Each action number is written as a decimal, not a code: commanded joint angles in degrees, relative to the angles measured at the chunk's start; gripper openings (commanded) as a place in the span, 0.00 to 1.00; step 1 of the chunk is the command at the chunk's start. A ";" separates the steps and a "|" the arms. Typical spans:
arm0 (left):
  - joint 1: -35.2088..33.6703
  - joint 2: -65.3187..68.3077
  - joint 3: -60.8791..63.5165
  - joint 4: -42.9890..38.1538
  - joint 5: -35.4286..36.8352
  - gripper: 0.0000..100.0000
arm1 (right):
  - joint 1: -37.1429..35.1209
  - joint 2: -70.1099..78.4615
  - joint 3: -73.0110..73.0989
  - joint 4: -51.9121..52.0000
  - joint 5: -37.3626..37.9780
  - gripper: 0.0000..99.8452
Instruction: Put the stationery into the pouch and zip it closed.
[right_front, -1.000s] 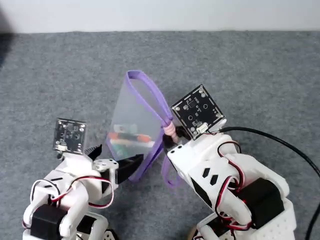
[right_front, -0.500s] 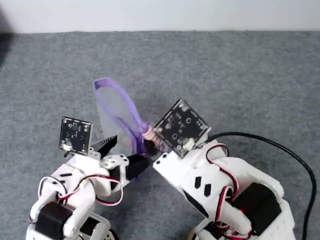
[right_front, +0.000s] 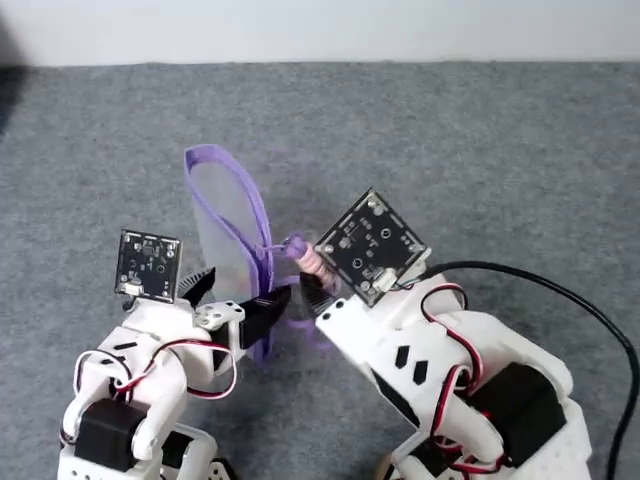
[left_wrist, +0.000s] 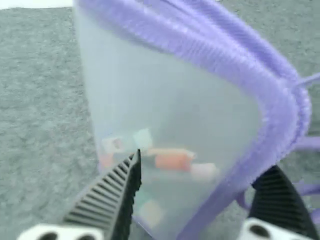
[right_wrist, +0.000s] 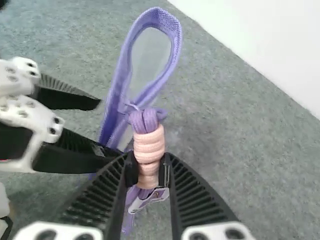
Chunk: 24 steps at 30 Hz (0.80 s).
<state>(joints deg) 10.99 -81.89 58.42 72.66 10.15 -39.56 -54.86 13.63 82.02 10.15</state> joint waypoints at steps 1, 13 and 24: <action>-1.67 -0.09 -2.24 0.18 -2.64 0.33 | 2.15 -0.57 -1.67 0.48 0.53 0.01; -1.49 -0.09 -7.69 0.09 -0.70 0.33 | 1.80 -0.40 1.23 0.04 0.44 0.01; -1.76 -0.09 -7.87 -0.44 0.62 0.33 | -2.51 -0.40 1.23 0.57 2.81 0.01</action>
<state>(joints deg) 9.76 -81.36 54.02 72.75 9.80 -40.70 -54.86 15.21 82.11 12.09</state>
